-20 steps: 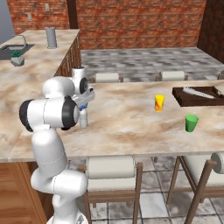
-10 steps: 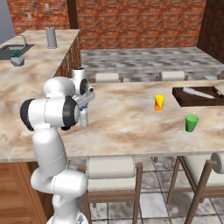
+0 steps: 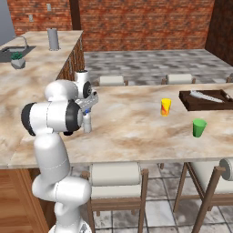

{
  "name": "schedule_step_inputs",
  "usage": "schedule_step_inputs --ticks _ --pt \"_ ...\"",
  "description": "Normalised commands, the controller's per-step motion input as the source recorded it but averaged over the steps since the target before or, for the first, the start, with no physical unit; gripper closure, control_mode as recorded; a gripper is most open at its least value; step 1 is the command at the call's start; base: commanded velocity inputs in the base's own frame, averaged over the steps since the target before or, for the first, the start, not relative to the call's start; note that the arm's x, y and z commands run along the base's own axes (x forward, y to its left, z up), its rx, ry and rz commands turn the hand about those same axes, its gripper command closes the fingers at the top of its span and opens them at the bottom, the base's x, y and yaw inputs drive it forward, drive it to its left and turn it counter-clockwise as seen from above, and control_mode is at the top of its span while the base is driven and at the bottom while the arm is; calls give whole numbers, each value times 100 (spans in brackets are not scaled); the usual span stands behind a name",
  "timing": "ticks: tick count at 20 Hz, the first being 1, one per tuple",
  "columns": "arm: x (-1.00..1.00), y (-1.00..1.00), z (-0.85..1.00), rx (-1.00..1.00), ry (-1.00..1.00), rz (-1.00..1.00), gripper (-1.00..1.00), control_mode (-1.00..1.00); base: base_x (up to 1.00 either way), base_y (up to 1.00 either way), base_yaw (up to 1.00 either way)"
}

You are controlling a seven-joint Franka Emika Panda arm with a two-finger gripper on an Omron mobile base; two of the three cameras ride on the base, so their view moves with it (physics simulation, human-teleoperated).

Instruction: Place the drinks on the dining counter in a tight cluster.

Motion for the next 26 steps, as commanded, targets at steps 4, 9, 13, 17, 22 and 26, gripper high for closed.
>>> schedule_step_inputs --ticks 4,9,13,17,22,26 --pt "1 16 -11 0 -1 5 100 -100 0 0 0" --pt "0 16 -15 0 0 4 100 -100 0 0 0" --pt "0 3 -19 0 0 2 100 -100 0 0 0" --pt "0 0 -21 0 0 0 100 -100 0 0 0" --pt "0 0 -8 0 0 0 100 -100 0 0 0" --pt "0 0 0 0 0 0 100 -100 0 0 0"
